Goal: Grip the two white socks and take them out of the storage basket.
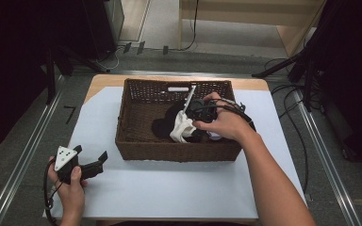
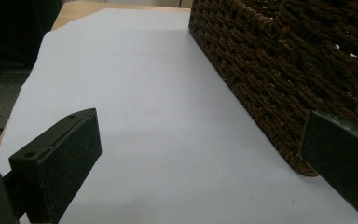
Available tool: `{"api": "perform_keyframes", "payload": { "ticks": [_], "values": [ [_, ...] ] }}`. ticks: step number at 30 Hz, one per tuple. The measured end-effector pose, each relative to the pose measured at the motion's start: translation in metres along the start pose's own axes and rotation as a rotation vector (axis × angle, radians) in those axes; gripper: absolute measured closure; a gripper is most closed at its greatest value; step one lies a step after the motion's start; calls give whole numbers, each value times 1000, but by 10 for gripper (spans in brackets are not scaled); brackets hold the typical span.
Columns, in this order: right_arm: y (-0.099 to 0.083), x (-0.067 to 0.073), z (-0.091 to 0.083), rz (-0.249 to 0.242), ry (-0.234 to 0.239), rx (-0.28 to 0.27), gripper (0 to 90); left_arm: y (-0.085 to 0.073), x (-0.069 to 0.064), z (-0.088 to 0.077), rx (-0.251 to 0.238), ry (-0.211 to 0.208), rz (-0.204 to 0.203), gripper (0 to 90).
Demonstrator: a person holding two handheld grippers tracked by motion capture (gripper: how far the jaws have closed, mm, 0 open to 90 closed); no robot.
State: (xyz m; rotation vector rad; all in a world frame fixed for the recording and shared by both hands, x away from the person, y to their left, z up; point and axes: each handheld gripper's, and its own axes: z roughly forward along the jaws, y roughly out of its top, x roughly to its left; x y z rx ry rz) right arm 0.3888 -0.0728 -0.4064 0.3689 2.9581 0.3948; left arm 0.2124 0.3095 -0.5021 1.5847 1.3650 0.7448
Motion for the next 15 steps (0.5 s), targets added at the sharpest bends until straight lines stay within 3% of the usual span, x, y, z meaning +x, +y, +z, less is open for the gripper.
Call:
{"api": "perform_keyframes", "payload": {
  "ticks": [15],
  "values": [
    [18,10,31,-67,32,42,287,0,0,1,4,1,-5,0]
  ]
}}
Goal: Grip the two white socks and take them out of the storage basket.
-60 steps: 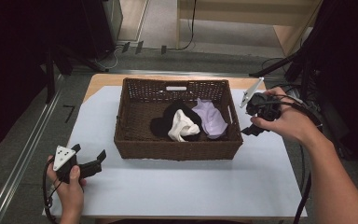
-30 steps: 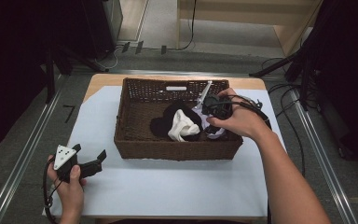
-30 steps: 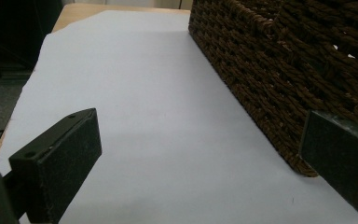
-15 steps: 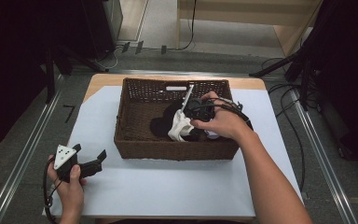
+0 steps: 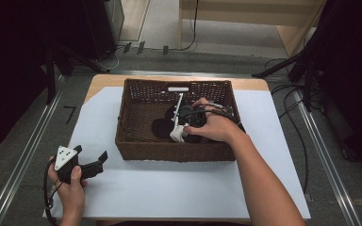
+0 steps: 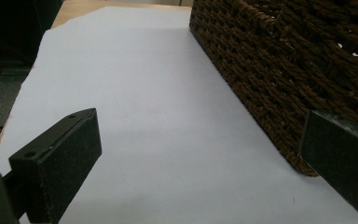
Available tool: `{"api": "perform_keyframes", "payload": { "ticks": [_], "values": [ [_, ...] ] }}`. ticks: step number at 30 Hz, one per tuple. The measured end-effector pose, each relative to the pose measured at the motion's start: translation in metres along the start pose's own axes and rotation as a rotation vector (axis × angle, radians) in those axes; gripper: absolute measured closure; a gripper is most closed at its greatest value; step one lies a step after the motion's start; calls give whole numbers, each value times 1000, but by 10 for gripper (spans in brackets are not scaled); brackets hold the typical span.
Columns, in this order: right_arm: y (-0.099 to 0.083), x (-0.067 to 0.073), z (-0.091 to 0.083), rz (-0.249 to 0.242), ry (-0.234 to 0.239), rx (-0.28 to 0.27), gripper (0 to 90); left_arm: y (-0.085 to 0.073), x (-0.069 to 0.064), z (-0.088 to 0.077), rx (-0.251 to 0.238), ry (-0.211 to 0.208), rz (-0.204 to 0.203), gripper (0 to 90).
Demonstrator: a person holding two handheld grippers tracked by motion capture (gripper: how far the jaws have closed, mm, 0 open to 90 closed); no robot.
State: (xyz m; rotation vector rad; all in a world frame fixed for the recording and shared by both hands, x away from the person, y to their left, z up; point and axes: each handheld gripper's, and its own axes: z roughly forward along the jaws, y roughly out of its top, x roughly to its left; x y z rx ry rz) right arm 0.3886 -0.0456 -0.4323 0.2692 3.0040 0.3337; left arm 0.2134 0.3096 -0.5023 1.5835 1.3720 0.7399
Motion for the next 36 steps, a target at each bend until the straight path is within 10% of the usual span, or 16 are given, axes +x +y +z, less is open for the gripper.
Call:
{"api": "perform_keyframes", "payload": {
  "ticks": [18,36],
  "values": [
    [10,2,22,24,-104,14,821,0,1,0,5,-9,-2,0],
    [-5,-6,-5,106,-118,-27,841,0,0,1,0,-8,-5,0]
  ]
}}
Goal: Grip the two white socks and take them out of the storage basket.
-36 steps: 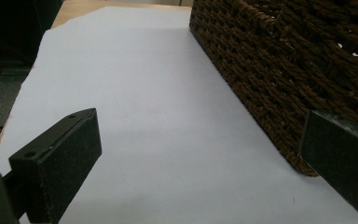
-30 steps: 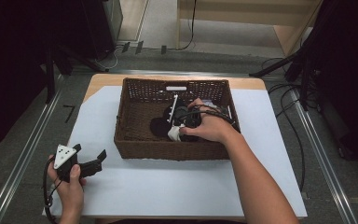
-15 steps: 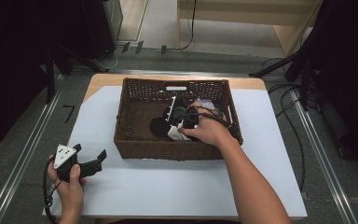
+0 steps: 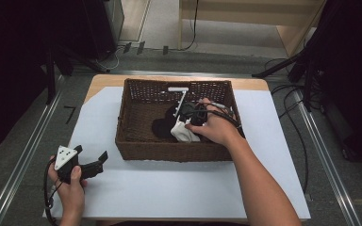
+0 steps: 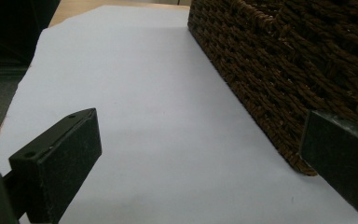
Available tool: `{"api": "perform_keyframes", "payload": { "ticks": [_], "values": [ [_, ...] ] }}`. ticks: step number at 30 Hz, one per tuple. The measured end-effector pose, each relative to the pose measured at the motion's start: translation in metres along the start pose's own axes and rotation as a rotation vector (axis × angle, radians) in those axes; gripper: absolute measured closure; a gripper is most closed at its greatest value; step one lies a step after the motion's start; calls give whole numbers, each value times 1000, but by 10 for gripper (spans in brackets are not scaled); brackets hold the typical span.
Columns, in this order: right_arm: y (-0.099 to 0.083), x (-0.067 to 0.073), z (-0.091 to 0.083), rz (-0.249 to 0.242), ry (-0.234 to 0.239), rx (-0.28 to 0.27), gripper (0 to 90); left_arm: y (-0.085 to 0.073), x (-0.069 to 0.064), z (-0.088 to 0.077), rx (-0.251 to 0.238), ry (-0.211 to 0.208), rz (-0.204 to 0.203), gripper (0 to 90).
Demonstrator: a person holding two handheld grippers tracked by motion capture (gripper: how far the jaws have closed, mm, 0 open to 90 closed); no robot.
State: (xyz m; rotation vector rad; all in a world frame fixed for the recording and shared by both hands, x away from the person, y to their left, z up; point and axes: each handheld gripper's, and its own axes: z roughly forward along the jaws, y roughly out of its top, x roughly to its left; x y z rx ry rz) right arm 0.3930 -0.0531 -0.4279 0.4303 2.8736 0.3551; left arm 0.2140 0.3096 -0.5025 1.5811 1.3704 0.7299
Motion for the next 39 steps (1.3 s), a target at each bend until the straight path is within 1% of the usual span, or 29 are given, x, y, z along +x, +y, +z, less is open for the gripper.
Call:
{"api": "perform_keyframes", "payload": {
  "ticks": [2,4,8,12,13,14,16,17,18,19,20,21,22,23,24,25,26,27,28,29,30,31,32,33,34,35,37,38,39],
  "values": [
    [-3,-3,-6,13,-9,-17,841,0,0,0,0,1,0,0],
    [-4,-4,-8,13,-9,-26,841,0,0,0,3,-1,3,0],
    [-8,-8,-19,32,-21,-32,841,0,0,0,4,-2,2,0],
    [-11,-11,-25,39,-33,-41,841,0,0,0,2,-1,2,0],
    [-13,-13,-28,42,-47,-46,842,0,0,0,2,-1,3,0],
    [-13,-13,-28,42,-47,-46,842,0,0,0,2,-1,3,0],
    [-18,-17,-34,56,-72,-48,841,0,0,0,1,-1,3,0],
    [-18,-17,-34,56,-72,-48,841,0,0,0,1,-1,3,0],
    [-23,-22,-38,81,-89,-58,841,0,0,0,1,-1,3,0],
    [-26,-24,-39,91,-100,-62,841,0,0,0,2,0,2,0],
    [-26,-24,-39,91,-100,-62,841,0,0,0,2,0,2,0],
    [-28,-26,-39,104,-106,-62,841,0,0,0,3,-1,3,0],
    [-31,-28,-38,112,-105,-60,840,0,0,0,2,0,3,0],
    [-34,-28,-32,128,-86,-50,832,0,0,0,2,0,1,0],
    [-34,-28,-32,128,-86,-50,832,0,0,0,2,0,1,0],
    [-36,-27,-20,136,-52,-11,795,0,0,0,1,1,1,0],
    [-36,-27,-20,136,-52,-11,795,0,0,0,2,1,2,0],
    [-38,-24,-8,117,-47,37,737,0,0,-1,1,0,3,0],
    [-39,-24,-4,118,-41,48,714,0,0,-1,1,0,3,0],
    [-39,-24,-4,118,-41,48,714,0,0,-1,1,0,3,0],
    [-40,-24,-2,121,-37,57,687,0,0,-1,3,-2,2,0],
    [-44,-27,-2,142,-31,52,623,0,0,-1,4,-2,2,0],
    [-44,-28,-4,154,-24,46,600,0,0,-1,4,-2,2,0],
    [-44,-28,-4,154,-24,46,600,0,0,0,2,-3,0,0],
    [-46,-30,-10,167,-19,51,530,0,0,0,2,-4,1,0],
    [-46,-30,-10,167,-19,51,530,0,0,0,2,-4,1,0],
    [-49,-30,-15,157,-44,67,469,0,0,-1,5,-4,4,0],
    [-55,-31,-22,172,-39,67,435,0,0,-1,5,-1,5,0],
    [-58,-33,-26,184,-38,55,424,0,0,-1,4,-1,5,0]
  ]
}}
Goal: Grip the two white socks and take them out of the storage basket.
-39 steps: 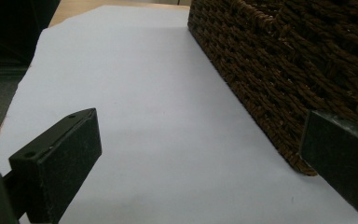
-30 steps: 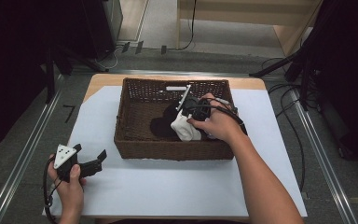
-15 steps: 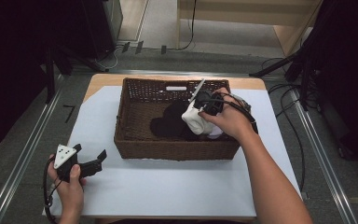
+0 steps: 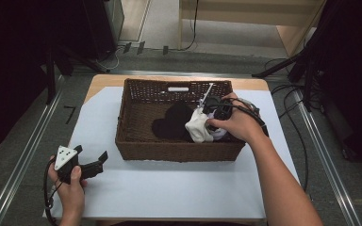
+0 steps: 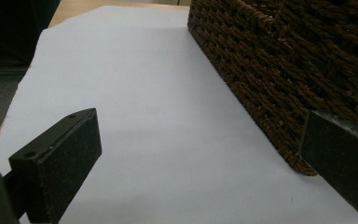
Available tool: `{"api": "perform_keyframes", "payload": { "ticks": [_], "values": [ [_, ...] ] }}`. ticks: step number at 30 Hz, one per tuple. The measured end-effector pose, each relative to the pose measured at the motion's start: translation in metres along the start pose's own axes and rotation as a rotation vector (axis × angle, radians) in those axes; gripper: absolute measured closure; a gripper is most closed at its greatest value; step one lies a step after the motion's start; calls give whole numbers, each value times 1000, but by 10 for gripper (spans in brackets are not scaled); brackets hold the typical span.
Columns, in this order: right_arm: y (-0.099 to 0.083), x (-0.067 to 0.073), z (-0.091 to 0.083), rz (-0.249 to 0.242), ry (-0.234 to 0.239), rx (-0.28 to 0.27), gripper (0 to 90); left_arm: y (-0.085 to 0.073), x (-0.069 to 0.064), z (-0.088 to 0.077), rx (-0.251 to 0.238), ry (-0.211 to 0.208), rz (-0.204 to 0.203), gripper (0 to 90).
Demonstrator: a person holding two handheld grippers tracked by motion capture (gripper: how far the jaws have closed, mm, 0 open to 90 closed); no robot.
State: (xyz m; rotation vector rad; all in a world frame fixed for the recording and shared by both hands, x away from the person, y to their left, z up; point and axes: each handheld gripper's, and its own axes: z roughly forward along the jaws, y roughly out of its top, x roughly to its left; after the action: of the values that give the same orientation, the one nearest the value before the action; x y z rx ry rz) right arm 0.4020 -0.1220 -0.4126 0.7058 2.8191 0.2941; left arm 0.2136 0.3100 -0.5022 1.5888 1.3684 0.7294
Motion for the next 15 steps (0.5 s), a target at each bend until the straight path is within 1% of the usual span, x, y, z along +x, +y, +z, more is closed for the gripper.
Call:
{"api": "perform_keyframes", "payload": {
  "ticks": [1,2,5,6,8,10,11,13,14,15],
  "values": [
    [0,0,0,0,0,0,424,0,0,0,-1,1,0,0],
    [-3,-2,-4,11,2,-13,415,0,0,0,-1,1,0,0],
    [-5,-5,-13,38,29,-44,386,0,0,0,-3,2,-3,0],
    [-2,-3,-18,25,40,-46,369,0,0,0,-4,3,-2,0],
    [0,-2,-20,20,45,-51,355,0,-1,0,-5,3,-2,0],
    [8,2,-25,10,63,-66,329,0,0,0,-3,3,-3,0],
    [16,7,-28,1,74,-77,307,0,0,0,-4,2,-4,0],
    [24,13,-29,-12,93,-88,277,0,0,0,-5,2,-5,0],
    [28,16,-29,-18,94,-91,266,0,0,0,-3,1,-5,0],
    [28,16,-29,-18,94,-91,266,0,0,0,-3,-1,-6,0]
  ]
}}
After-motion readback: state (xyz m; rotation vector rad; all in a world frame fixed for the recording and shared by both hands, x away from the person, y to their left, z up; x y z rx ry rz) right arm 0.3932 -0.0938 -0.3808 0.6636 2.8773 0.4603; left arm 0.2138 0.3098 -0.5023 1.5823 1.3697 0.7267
